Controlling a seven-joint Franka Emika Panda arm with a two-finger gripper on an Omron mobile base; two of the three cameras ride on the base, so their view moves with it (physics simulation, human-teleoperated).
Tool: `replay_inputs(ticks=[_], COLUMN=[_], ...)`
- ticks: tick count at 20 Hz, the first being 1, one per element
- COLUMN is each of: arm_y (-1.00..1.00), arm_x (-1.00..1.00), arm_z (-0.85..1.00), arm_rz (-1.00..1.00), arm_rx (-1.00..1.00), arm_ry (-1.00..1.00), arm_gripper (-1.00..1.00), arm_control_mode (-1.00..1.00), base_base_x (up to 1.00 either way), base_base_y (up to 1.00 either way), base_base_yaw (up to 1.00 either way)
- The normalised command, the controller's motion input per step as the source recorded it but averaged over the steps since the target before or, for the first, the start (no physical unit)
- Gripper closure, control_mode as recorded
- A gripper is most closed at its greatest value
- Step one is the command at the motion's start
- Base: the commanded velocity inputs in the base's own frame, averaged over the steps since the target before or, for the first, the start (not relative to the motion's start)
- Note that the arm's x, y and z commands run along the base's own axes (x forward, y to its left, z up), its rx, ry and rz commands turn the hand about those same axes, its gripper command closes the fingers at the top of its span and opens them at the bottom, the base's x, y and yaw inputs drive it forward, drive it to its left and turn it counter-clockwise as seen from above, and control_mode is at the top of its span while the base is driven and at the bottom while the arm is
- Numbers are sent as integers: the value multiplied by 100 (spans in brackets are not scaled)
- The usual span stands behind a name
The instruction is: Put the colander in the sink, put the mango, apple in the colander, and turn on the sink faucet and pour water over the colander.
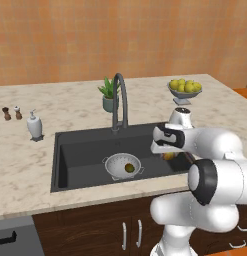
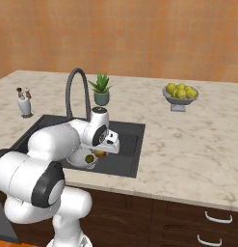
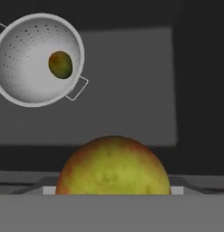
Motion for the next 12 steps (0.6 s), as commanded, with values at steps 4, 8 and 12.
replay_inputs(ticks=[4, 8, 12], arm_y=[59, 35, 44], arm_x=[32, 32, 27], arm_z=[0, 0, -10], arm_rz=[3, 4, 8], arm_rx=[0, 1, 1], arm_ry=[0, 0, 0], arm_gripper=[100, 100, 100], arm_control_mode=[-100, -100, -100], base_base_x=[0, 0, 0], base_base_y=[0, 0, 0], base_base_yaw=[0, 0, 0])
